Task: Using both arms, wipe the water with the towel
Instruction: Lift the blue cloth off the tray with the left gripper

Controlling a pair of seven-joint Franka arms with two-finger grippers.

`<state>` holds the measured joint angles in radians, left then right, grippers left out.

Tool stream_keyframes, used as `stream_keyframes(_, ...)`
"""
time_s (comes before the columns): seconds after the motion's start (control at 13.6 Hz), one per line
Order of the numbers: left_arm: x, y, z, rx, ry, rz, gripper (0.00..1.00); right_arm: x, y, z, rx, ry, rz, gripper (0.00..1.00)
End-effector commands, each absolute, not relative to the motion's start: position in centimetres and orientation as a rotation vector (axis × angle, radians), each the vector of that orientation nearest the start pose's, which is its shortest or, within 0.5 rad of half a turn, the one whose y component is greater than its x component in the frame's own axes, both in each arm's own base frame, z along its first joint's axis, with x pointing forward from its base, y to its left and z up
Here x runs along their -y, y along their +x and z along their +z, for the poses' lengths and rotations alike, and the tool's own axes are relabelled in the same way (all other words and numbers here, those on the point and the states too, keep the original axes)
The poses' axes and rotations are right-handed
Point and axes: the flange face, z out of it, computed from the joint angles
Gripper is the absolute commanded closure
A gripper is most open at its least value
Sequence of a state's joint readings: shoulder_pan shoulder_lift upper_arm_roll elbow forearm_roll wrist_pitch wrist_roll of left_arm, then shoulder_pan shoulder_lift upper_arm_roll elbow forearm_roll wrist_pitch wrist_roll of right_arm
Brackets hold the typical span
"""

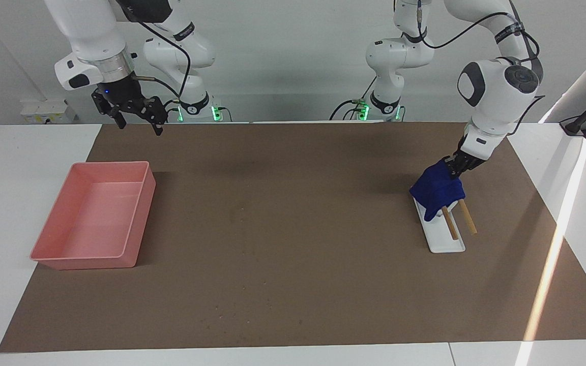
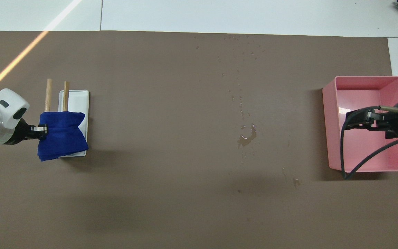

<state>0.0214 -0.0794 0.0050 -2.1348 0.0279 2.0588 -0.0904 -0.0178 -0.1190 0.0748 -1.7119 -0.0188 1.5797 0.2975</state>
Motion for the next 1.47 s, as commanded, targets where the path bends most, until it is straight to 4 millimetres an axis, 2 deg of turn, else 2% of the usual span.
stream_keyframes(0.0, -1.0, 52.9, 46.5, 0.249, -3.091, 0.029, 1.00, -2.7, 51.1, 62.2, -0.356, -3.130, -0.021, 0.00)
stream_keyframes(0.37, -0.6, 52.9, 52.2, 0.347, -3.074, 0.085, 1.00, -2.7, 51.2, 62.9, -0.355, -3.129, -0.048, 0.00)
stream_keyframes(0.59, 1.2, 52.9, 55.9, 0.581, -3.052, 0.096, 1.00, -2.9, 50.7, 63.3, -0.334, -3.131, -0.045, 0.00)
stream_keyframes(0.81, 5.7, 52.7, 58.6, 0.805, -2.994, 0.071, 1.00, -3.2, 50.8, 63.5, -0.338, -3.127, -0.066, 0.00)
stream_keyframes(0.96, 8.8, 51.9, 59.9, 0.955, -2.962, 0.067, 1.00, -3.5, 51.1, 63.3, -0.416, -3.106, -0.070, 0.00)
stream_keyframes(1.03, 10.2, 51.5, 60.5, 1.025, -2.958, 0.076, 1.00, -4.5, 51.2, 63.3, -0.476, -3.059, -0.064, 0.00)
stream_keyframes(1.18, 12.9, 50.8, 61.6, 1.207, -2.925, 0.094, 1.00, -5.2, 51.9, 63.3, -0.674, -2.971, -0.036, 0.00)
stream_keyframes(1.4, 19.7, 49.1, 63.0, 1.494, -2.827, 0.076, 1.00, -8.7, 53.1, 63.5, -0.999, -2.803, 0.038, 0.01)
